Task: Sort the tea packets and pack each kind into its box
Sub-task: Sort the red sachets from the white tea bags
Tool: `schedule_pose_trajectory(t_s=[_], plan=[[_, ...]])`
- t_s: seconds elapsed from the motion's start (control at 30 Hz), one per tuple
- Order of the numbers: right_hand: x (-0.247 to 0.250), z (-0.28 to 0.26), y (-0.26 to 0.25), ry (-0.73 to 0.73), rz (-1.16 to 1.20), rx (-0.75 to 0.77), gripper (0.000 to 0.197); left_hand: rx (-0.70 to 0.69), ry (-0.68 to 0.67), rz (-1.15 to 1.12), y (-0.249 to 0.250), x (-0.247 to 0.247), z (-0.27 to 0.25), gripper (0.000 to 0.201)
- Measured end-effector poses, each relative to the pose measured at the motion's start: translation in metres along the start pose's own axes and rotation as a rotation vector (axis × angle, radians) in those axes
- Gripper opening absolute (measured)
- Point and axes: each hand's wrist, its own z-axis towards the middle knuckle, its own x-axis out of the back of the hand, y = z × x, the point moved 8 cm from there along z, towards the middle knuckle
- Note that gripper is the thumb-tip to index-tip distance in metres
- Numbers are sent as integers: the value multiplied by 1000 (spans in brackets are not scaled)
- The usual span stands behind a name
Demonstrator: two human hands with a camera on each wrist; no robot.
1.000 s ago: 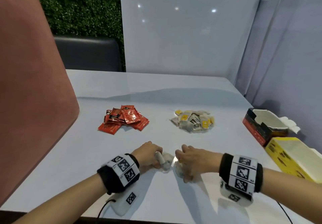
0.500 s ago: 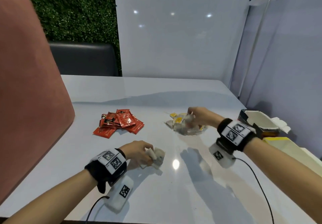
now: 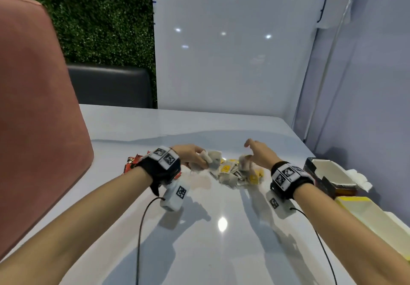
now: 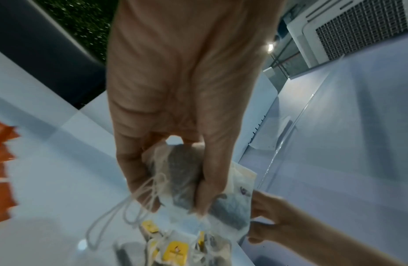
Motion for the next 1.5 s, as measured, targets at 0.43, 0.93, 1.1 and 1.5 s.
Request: schedule_pose_trajectory(t_s=[0.43,0.93,1.1,1.5], plan=[[9,-69,21,-143,-27,117,32,-10,228,470,49,-43,117,26],[21,-113,81,-160,-29,-27,17,423,165,763,-141,113,10,124],[36,-101,102,-91,-161,-124,12,394,30,718,-137,86,1,103],[48,-93,137,-33,-327,-351,31,346,-80,689,-133,30,-35,114]])
